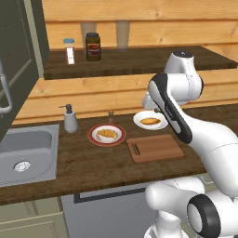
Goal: From the different types of pastries on the counter, select a croissant and place it on the cutting board. Then retrieve a jar of jam from the cabinet and place it alongside the croissant on the cutting board.
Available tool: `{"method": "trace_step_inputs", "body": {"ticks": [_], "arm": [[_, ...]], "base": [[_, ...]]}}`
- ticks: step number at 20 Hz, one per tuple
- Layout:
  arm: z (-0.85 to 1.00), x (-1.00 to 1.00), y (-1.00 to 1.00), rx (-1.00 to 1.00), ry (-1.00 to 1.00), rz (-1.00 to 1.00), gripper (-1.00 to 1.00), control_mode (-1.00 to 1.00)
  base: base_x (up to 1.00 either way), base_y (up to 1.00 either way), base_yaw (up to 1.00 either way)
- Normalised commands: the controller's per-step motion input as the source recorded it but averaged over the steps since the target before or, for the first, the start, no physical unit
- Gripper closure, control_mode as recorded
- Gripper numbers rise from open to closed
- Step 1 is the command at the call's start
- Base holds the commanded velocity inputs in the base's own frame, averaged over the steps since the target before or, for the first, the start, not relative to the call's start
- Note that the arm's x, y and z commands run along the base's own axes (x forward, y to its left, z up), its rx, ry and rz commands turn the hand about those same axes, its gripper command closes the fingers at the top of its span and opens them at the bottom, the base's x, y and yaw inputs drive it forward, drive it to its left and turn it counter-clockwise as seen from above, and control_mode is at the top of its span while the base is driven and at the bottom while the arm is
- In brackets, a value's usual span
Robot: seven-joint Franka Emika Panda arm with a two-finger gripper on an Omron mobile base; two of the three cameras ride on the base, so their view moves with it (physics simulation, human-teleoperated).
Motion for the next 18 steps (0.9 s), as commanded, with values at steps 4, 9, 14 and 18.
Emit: {"method": "trace_step_inputs", "body": {"ticks": [4,9,14,18], "arm": [[0.00,0.00,0.00,0.00,-0.01,0.00,-1.00,-1.00],[0.00,0.00,0.00,0.00,-0.04,0.00,-1.00,-1.00],[0.00,0.00,0.00,0.00,0.00,0.00,-1.00,-1.00],[0.00,0.00,0.00,0.00,0.00,0.00,-1.00,-1.00]], "base": [[0.00,0.00,0.00],[0.00,0.00,0.00],[0.00,0.00,0.00],[0.00,0.00,0.00]]}}
